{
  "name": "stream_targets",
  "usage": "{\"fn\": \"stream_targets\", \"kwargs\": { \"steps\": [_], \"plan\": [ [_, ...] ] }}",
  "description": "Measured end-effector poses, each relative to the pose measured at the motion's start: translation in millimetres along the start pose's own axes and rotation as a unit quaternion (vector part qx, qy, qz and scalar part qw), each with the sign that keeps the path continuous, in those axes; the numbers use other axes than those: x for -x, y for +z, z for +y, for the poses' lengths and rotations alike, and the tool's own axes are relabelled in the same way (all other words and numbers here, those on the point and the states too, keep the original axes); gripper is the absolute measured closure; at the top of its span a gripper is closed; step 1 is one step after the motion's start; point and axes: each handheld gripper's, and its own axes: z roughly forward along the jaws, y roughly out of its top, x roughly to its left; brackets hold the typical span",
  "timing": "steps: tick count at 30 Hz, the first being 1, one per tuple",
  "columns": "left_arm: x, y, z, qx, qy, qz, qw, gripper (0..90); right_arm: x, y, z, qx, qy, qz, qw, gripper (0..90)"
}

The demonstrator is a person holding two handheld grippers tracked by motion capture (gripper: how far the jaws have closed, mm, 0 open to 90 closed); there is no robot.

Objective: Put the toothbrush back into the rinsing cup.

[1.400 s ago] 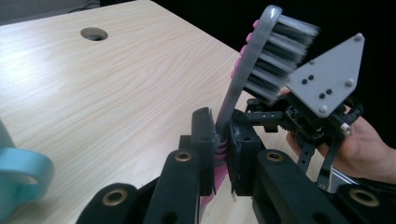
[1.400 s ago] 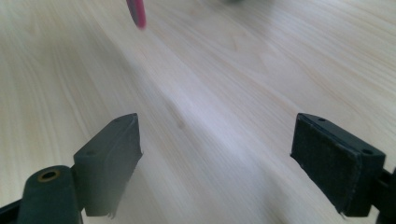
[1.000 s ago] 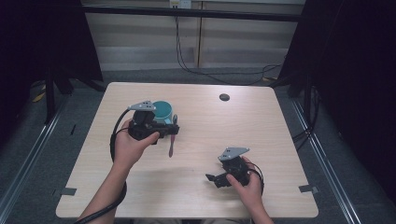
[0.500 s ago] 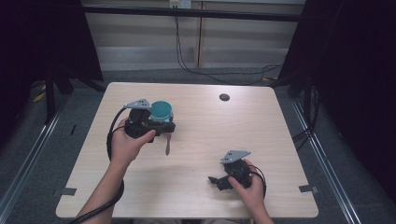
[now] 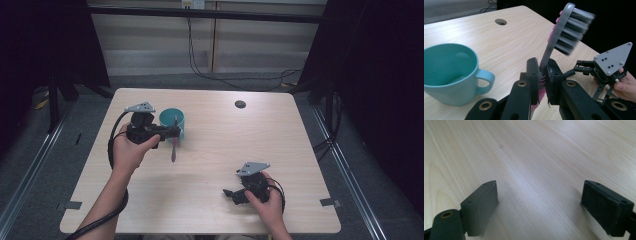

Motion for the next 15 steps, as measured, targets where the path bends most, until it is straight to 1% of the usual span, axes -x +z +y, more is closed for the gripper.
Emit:
{"fn": "stream_targets", "kwargs": {
  "steps": [8, 11, 14, 15],
  "plan": [
    [-4.8, -5.1, 4.2, 0.004, -0.003, 0.011, 0.9999, 83.3, 0.1, 0.2, 0.1, 0.000, 0.000, 0.000, 1.0000, 12.8],
    [-6.1, -5.8, 5.4, 0.004, -0.003, 0.012, 0.9999, 83.2, 0.1, 0.2, 0.1, 0.000, 0.000, 0.001, 1.0000, 12.7],
    [-7.6, -6.3, 8.0, 0.006, -0.004, 0.007, 0.9999, 83.2, 0.2, 0.2, 0.1, -0.001, 0.000, 0.001, 1.0000, 12.7],
    [-8.5, -6.9, 9.1, 0.005, -0.001, 0.009, 0.9999, 83.3, 0.2, 0.2, 0.1, 0.000, 0.000, 0.000, 1.0000, 12.7]
  ]
}}
